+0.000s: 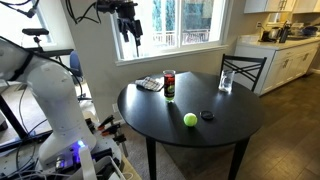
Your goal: Pick up the green tennis ball and put it in the storage container
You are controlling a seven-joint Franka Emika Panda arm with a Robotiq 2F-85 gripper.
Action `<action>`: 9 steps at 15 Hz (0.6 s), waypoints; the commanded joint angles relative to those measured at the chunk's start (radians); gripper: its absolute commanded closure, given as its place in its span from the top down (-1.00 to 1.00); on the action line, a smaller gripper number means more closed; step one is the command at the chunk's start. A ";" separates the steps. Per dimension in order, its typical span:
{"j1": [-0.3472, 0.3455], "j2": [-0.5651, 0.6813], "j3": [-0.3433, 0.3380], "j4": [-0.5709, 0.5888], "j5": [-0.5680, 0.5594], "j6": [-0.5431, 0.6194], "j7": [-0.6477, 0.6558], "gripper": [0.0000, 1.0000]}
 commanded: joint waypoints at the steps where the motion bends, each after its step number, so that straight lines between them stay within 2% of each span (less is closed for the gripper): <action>1: -0.083 0.160 -0.015 0.063 -0.074 -0.007 -0.002 1.00; 7: -0.157 0.373 -0.041 0.140 -0.117 0.010 0.013 1.00; 8: -0.162 0.402 -0.046 0.156 -0.115 0.022 0.006 1.00; 9: -0.167 0.423 -0.049 0.160 -0.126 0.082 -0.001 1.00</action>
